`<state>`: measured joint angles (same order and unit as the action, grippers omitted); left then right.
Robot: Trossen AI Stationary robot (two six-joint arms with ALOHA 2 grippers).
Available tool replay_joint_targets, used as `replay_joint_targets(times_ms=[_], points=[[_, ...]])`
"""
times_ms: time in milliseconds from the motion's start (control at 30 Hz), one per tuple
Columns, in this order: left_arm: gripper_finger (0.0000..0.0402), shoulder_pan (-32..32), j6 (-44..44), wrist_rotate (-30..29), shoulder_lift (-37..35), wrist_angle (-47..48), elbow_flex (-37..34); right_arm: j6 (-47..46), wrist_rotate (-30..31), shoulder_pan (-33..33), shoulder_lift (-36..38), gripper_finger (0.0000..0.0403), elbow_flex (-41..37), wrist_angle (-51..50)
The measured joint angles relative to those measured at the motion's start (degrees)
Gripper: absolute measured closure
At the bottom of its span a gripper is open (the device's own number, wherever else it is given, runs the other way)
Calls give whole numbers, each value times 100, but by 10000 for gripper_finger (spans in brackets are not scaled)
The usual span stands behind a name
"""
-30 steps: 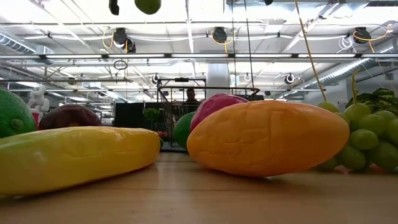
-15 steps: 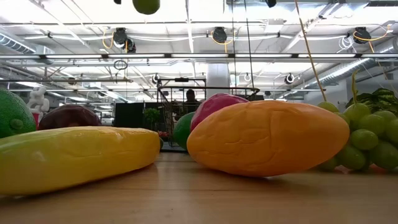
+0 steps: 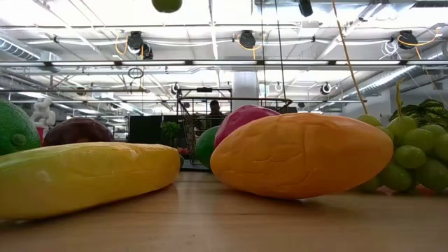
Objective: Build produce basket
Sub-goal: Put the top green pear into the gold wire basket
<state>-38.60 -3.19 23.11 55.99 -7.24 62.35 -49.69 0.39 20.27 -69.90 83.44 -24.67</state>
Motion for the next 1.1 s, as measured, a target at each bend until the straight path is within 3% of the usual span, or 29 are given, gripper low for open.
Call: replay_joint_targets(times_ms=[267, 800, 1100], points=[[401, 167, 790, -278, 489, -21, -4, 537, -135, 122, 20, 332, -123, 2], [401, 705, 1115, -2111, 2389, -795, -4, 2052, -2273, 1361, 644, 332, -123, -121], [401, 960, 1547, -2622, 3204, -786, -4, 2763, -2635, 1943, 874, 332, -123, -456]])
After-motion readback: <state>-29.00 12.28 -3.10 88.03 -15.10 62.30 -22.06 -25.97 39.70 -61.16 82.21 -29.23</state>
